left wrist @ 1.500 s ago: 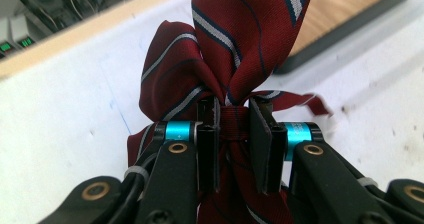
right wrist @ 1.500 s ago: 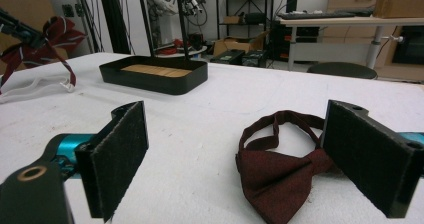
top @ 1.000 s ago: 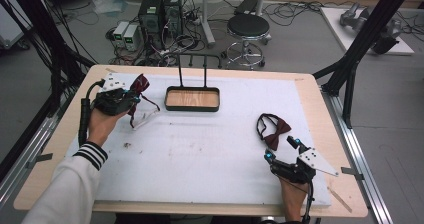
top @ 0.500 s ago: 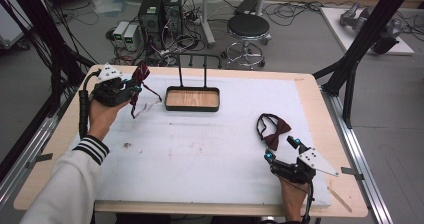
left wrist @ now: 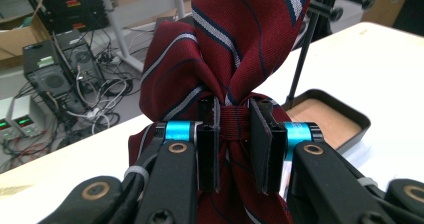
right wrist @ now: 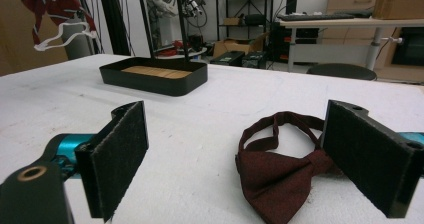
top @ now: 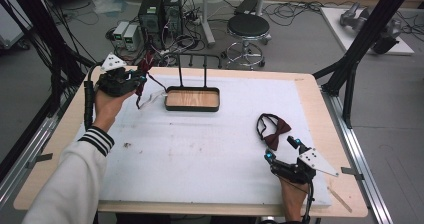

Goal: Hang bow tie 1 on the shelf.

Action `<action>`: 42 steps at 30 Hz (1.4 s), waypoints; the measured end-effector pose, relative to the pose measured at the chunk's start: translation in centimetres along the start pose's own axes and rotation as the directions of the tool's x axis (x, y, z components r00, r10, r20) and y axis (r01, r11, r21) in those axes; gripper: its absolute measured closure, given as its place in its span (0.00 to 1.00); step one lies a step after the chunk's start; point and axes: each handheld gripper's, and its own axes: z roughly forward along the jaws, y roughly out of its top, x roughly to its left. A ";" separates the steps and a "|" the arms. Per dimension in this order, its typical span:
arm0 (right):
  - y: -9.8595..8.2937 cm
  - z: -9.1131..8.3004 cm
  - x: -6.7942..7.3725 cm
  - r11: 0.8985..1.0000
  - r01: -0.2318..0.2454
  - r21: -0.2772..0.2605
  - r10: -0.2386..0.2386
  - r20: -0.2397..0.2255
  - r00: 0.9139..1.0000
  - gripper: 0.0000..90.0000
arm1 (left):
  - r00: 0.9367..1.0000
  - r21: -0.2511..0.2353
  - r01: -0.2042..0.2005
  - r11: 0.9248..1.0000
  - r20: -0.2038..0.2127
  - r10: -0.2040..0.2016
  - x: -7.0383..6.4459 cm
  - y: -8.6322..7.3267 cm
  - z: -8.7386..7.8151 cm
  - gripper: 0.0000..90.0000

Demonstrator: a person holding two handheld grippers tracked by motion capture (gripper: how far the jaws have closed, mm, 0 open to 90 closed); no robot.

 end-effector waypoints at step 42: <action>0.0 0.1 0.0 1.000 0.006 0.006 -0.006 0.001 1.000 0.12 | 0.995 -0.080 0.076 0.994 0.068 -0.070 1.7 4.0 4.3 0.83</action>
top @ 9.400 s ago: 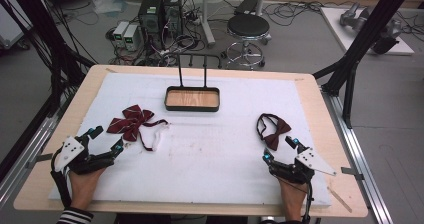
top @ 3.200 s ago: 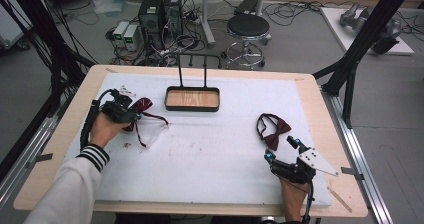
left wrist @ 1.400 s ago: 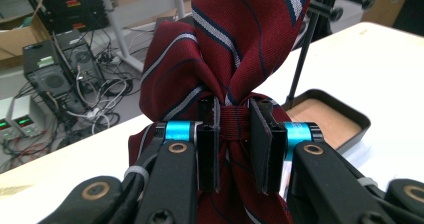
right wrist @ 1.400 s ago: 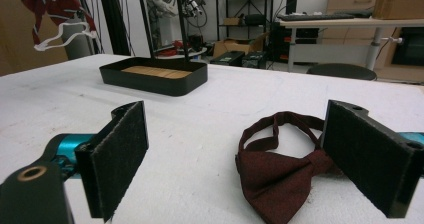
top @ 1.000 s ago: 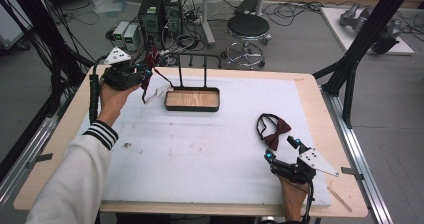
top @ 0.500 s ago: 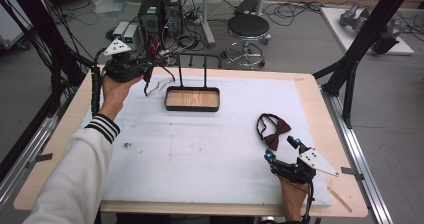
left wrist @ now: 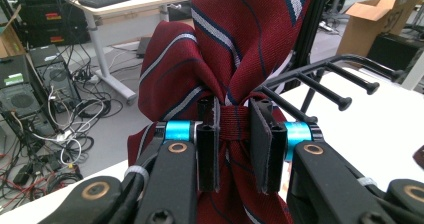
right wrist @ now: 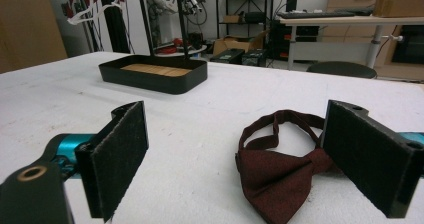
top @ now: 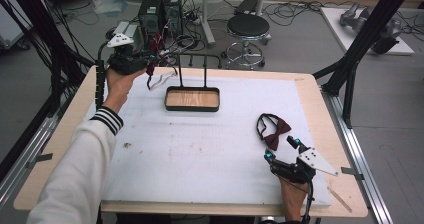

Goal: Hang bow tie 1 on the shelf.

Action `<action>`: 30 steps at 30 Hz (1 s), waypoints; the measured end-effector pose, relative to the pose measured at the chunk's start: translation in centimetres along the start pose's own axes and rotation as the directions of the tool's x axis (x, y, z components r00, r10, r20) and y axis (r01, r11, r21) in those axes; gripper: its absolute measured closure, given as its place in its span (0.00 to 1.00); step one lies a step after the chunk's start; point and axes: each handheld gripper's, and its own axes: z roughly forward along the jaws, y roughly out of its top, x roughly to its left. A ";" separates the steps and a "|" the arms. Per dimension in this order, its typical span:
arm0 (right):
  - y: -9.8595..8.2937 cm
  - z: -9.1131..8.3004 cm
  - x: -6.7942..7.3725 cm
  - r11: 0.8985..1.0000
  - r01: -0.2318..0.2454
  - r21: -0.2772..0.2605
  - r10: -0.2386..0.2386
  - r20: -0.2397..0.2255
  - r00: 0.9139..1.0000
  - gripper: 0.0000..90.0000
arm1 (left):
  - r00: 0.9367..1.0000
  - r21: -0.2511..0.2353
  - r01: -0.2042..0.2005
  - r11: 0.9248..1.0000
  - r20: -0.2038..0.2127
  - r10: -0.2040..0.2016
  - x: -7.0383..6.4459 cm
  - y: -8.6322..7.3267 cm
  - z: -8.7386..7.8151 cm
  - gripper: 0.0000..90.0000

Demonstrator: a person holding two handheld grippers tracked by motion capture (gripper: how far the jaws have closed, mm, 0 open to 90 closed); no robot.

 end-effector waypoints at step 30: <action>0.0 0.0 0.0 1.000 -0.002 0.003 0.002 0.001 1.000 0.12 | 0.992 0.070 0.056 0.996 -0.115 -0.048 2.0 -3.0 2.1 0.83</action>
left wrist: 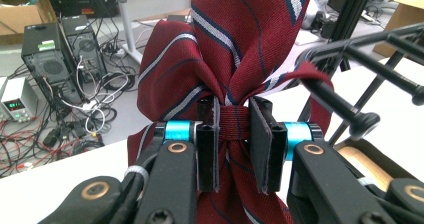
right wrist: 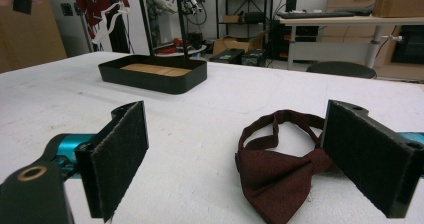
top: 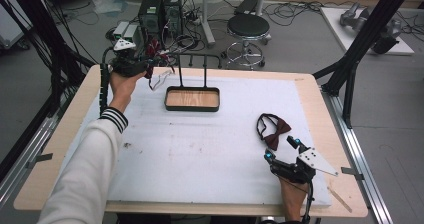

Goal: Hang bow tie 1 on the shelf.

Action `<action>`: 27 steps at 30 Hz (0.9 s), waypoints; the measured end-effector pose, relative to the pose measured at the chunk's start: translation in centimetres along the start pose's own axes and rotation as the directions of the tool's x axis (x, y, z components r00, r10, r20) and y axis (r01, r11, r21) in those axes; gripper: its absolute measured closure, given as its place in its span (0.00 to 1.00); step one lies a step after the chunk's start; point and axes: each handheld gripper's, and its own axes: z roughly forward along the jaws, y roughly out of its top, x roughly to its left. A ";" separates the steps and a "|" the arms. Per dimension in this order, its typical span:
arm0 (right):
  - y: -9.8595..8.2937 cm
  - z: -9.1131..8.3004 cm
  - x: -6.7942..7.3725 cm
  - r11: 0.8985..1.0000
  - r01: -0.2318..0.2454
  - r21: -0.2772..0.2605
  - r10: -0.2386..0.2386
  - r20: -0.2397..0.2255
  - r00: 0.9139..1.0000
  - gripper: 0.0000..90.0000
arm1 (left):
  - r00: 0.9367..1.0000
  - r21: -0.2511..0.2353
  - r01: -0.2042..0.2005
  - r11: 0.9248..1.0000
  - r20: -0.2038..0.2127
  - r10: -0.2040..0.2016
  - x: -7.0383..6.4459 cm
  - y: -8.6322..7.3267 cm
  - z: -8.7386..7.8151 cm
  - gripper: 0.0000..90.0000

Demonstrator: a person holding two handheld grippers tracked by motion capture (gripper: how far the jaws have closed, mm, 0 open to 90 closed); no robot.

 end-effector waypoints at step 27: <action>0.0 0.0 0.0 1.000 -0.004 -0.005 0.005 0.008 1.000 0.12 | 0.999 0.074 0.019 0.997 -0.035 -0.017 0.3 -3.4 -0.1 0.83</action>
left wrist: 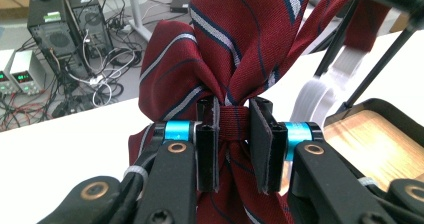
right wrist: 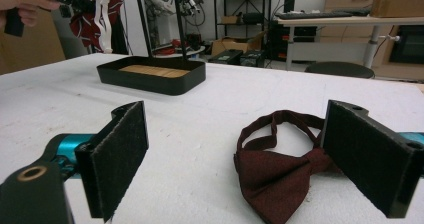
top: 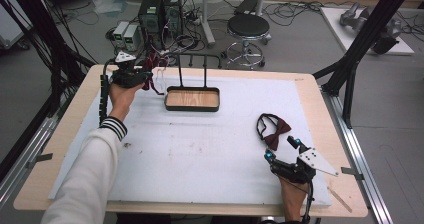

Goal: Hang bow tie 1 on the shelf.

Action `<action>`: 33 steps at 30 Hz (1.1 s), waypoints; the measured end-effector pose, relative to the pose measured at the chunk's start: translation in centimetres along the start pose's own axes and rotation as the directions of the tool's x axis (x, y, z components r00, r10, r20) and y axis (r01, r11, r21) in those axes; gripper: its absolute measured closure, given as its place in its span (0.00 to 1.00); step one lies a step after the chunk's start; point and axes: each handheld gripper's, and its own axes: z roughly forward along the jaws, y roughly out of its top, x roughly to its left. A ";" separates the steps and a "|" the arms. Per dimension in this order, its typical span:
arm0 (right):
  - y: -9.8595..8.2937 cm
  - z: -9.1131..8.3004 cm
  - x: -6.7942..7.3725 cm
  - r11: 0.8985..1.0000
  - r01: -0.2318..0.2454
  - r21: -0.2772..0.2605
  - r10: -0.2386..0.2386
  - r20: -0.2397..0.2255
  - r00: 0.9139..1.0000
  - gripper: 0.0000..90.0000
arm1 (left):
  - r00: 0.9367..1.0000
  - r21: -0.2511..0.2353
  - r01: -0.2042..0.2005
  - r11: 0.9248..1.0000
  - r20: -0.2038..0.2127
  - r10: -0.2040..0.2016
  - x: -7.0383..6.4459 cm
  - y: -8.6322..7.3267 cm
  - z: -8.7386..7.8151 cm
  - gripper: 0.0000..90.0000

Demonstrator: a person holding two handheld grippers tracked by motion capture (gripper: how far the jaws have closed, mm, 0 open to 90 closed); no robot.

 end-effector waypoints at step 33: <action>0.0 0.0 0.0 1.000 0.009 -0.004 -0.009 0.003 1.000 0.12 | 0.998 -0.037 -0.020 0.999 0.067 0.023 1.8 -1.4 -1.4 0.14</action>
